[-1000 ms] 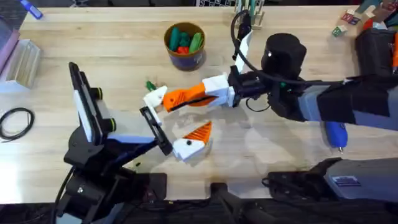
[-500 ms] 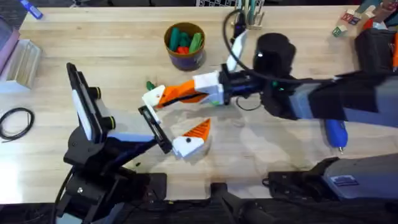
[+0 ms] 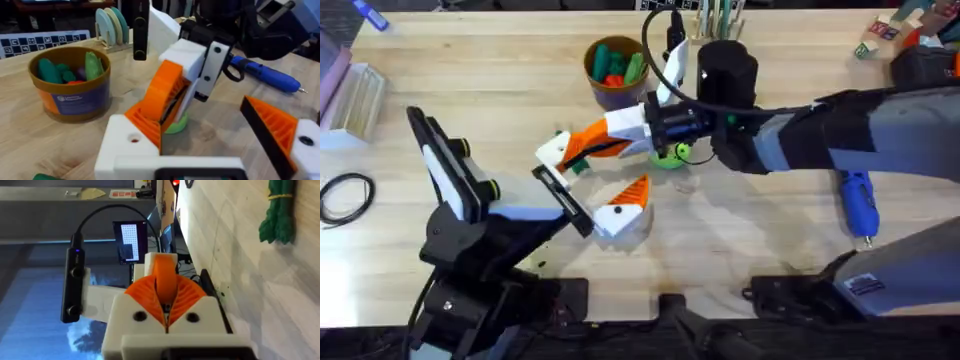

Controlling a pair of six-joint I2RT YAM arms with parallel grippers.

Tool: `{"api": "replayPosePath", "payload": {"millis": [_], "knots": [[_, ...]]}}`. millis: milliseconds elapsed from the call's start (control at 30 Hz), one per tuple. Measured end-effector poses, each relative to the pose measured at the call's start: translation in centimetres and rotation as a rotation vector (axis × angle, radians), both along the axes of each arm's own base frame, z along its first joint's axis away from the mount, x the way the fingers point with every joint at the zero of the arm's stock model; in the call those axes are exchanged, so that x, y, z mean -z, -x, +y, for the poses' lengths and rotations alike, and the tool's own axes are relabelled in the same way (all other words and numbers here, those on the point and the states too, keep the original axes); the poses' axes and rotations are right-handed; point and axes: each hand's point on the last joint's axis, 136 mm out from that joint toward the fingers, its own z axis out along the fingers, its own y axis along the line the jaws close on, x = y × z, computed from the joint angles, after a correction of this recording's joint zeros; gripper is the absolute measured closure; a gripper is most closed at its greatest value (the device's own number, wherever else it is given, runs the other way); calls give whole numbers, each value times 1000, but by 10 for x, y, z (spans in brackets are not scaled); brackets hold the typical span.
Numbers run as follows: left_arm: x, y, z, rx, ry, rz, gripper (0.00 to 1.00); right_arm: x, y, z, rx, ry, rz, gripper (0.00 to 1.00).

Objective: Pick up the gripper from the table and insert it into the empty holder that is missing its gripper. Then pick up a screw, insert it into the mounting hole, and use the screwdriver to tighten it. Finally, clean up the table by picking up the vegetable and placing it into the bucket.

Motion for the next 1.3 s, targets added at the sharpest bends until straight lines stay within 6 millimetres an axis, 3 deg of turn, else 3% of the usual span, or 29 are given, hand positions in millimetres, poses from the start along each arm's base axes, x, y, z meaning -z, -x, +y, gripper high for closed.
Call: {"api": "replayPosePath", "payload": {"millis": [300, 700, 1300], "knots": [[1, -2, 1, -9, -3, 3, 14, 4, -1, 4, 4, 26, 6, 993], [0, 19, -14, 140, -14, -25, 15, 0, 11, -19, -141, -21, -7, 993], [0, 16, -12, 120, -17, -25, 16, 2, 11, -13, -127, -20, -63, 993]]}}
